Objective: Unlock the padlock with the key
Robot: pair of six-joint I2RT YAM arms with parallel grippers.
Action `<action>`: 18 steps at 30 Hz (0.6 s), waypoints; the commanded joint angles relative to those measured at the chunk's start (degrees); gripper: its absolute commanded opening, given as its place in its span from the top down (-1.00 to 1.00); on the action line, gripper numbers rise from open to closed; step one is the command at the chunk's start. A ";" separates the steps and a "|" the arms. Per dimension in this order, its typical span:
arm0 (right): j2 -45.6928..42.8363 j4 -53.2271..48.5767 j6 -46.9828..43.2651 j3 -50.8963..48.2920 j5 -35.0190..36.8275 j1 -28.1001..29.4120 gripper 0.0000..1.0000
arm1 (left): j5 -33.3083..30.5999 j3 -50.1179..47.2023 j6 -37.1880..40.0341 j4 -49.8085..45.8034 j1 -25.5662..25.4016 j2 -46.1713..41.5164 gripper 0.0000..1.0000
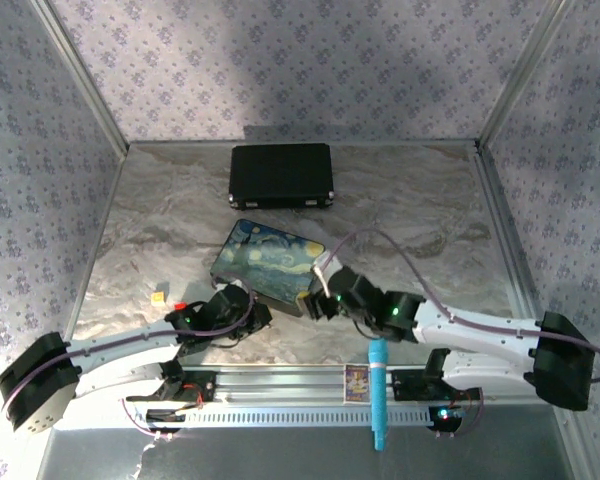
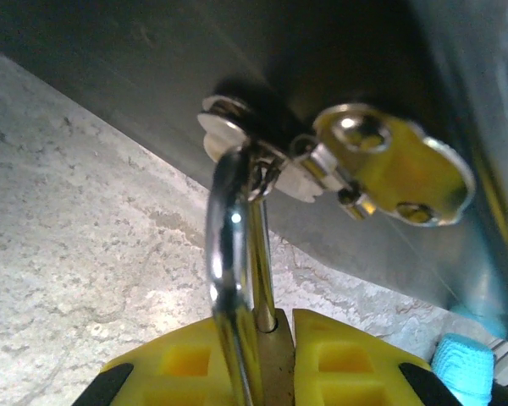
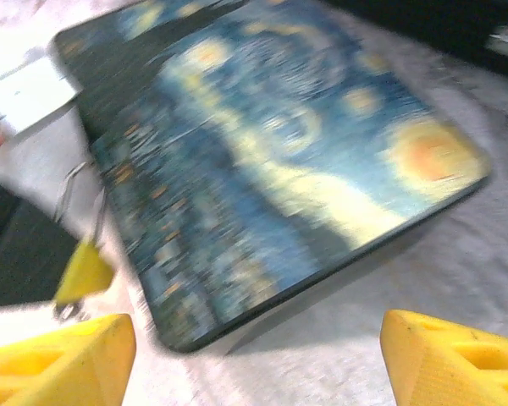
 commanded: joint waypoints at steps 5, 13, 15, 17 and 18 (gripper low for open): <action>6.74 15.07 -4.76 -4.23 6.70 12.88 -0.29 | -0.72 1.72 -3.76 4.61 0.20 -0.15 1.00; 19.39 27.66 -8.43 -2.22 8.29 15.68 -0.01 | -0.25 2.55 -4.76 5.53 -0.31 -0.30 1.00; 21.57 28.30 -9.12 -1.40 8.53 15.44 0.00 | -0.21 2.53 -4.80 5.48 -0.40 -0.46 1.00; 23.16 29.51 -9.38 -1.10 8.12 15.10 0.01 | -0.14 2.58 -4.92 5.48 -0.48 -0.49 1.00; 23.81 29.90 -9.40 -0.85 7.89 14.82 0.01 | -0.19 2.55 -4.94 5.46 -0.57 -0.54 1.00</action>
